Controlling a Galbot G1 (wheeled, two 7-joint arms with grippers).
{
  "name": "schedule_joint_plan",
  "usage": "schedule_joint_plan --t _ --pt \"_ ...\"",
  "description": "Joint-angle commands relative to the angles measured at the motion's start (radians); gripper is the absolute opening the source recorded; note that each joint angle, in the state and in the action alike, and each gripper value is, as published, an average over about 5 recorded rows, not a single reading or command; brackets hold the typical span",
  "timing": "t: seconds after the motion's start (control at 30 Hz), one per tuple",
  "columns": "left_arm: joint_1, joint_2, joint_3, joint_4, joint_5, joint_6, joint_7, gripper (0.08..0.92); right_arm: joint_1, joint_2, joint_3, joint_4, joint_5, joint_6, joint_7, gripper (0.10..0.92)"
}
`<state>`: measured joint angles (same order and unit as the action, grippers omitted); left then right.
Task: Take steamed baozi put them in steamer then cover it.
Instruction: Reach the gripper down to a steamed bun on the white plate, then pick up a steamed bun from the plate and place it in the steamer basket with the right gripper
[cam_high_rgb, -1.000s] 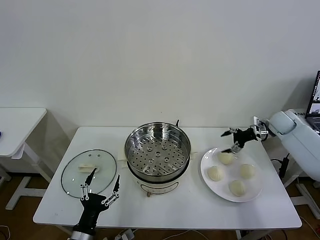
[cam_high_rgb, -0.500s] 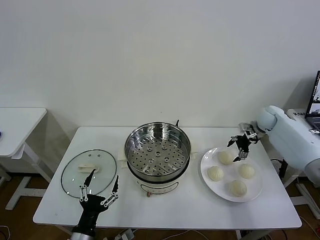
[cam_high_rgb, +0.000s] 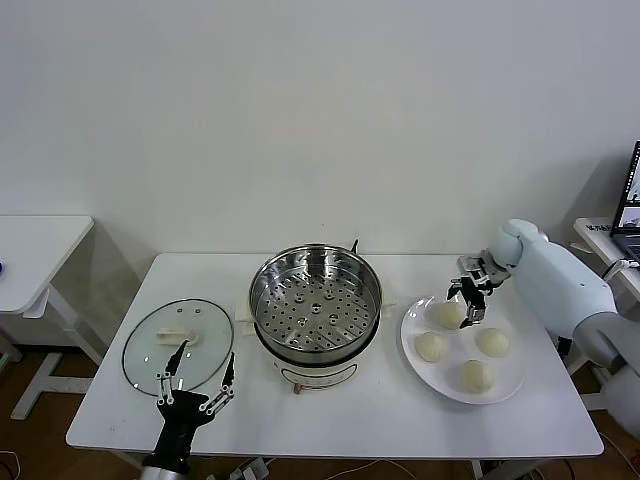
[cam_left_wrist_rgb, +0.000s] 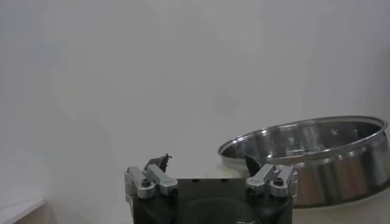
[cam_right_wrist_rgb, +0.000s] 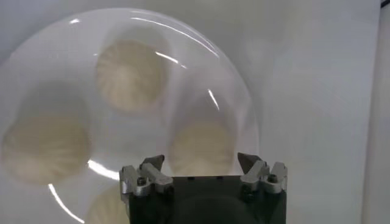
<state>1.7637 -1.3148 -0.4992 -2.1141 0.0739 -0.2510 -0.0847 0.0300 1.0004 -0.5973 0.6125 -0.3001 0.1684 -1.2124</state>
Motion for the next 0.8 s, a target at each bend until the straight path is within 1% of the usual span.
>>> schedule_joint_plan --t 0.03,0.13,0.2,0.37,0.47,0.53,0.67,0.73,0.8 --pt "0.001 -0.001 0.000 -0.002 -0.005 -0.001 -0.005 0.823 -0.001 0.035 -0.006 -0.038 -0.035 0.007 0.030 0.823" --pt "0.002 -0.001 -0.001 -0.003 -0.007 -0.001 -0.007 0.823 -0.003 0.037 -0.007 -0.039 -0.035 0.008 0.035 0.820" --pt "0.002 -0.001 -0.002 -0.004 -0.008 -0.002 -0.007 0.823 -0.003 0.037 -0.009 -0.038 -0.037 0.008 0.038 0.801" --pt "0.004 -0.002 -0.003 -0.007 -0.012 -0.002 -0.009 0.823 -0.002 0.023 -0.022 -0.017 -0.040 0.012 0.044 0.689" --pt "0.004 -0.002 -0.003 -0.010 -0.013 -0.001 -0.010 0.823 0.000 0.008 -0.029 0.004 -0.036 0.014 0.044 0.654" --pt "0.004 -0.002 -0.003 -0.011 -0.013 -0.001 -0.010 0.823 0.004 -0.004 -0.031 0.023 -0.031 0.016 0.044 0.646" --pt "0.004 -0.001 -0.001 -0.019 -0.016 0.002 -0.010 0.823 0.040 -0.051 -0.058 0.112 0.001 0.022 0.039 0.644" --pt "0.004 0.000 0.000 -0.025 -0.018 0.004 -0.011 0.823 0.082 -0.080 -0.088 0.181 0.042 0.035 0.032 0.645" --pt "0.003 0.002 0.001 -0.030 -0.018 0.005 -0.011 0.823 0.149 -0.101 -0.138 0.257 0.094 0.081 0.022 0.648"
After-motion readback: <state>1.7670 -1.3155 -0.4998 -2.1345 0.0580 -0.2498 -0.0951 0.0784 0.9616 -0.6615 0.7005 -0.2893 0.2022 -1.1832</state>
